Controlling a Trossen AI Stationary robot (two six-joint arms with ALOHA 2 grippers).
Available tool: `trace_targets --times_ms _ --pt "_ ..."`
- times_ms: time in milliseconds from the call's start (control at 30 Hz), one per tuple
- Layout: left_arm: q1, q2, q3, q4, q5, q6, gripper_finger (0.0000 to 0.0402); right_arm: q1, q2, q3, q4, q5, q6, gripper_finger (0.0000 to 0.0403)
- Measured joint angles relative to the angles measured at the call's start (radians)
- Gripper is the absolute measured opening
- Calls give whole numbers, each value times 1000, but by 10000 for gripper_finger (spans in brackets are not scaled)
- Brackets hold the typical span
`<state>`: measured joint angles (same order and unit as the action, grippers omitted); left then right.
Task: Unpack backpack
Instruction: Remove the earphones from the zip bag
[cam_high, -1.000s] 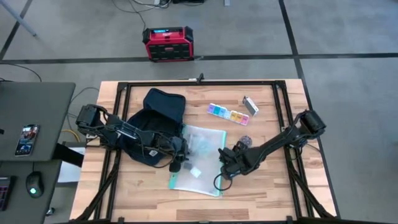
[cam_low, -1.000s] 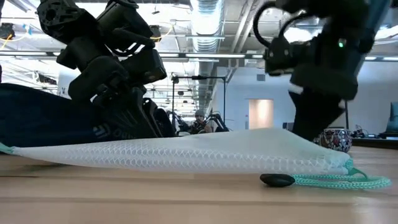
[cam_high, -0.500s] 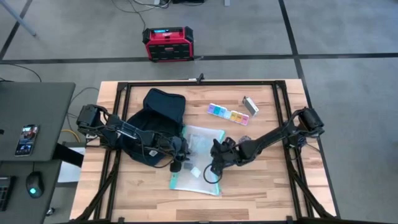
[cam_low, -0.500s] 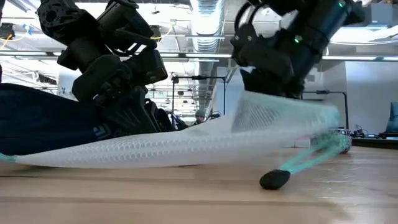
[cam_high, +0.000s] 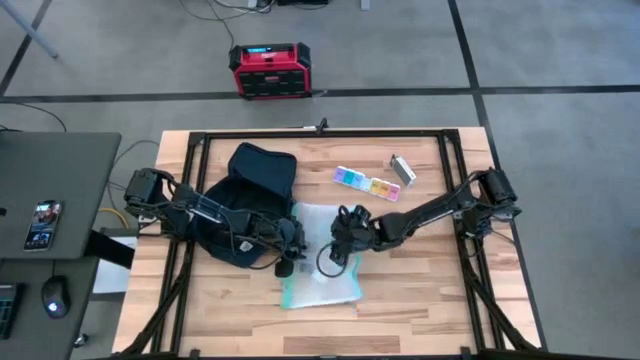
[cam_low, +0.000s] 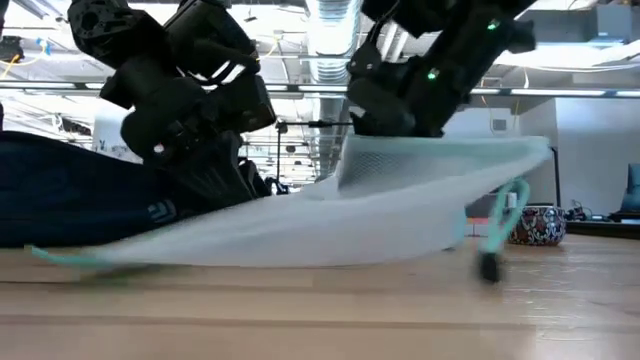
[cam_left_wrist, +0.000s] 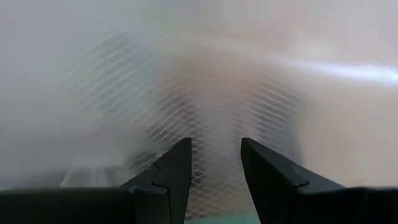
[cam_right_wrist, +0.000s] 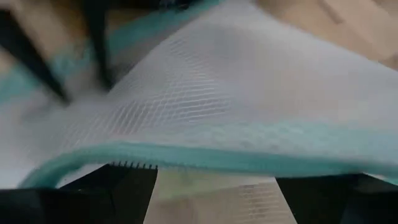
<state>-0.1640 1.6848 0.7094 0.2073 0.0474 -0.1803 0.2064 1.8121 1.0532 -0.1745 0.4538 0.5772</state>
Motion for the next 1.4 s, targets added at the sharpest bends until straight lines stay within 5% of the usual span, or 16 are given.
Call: trace_targets --times_ms 167,500,767,1400 --pt "-4 0 15 -23 1 108 125 -37 83 0 119 -38 -59 291" --pt "0 -30 19 -172 -16 26 125 -26 133 3 127 -75 -29 291" --pt "8 -114 16 -192 -207 36 125 20 132 84 119 -90 -35 291" --pt "8 -117 17 -187 -104 56 125 12 130 216 76 -96 -194 291"
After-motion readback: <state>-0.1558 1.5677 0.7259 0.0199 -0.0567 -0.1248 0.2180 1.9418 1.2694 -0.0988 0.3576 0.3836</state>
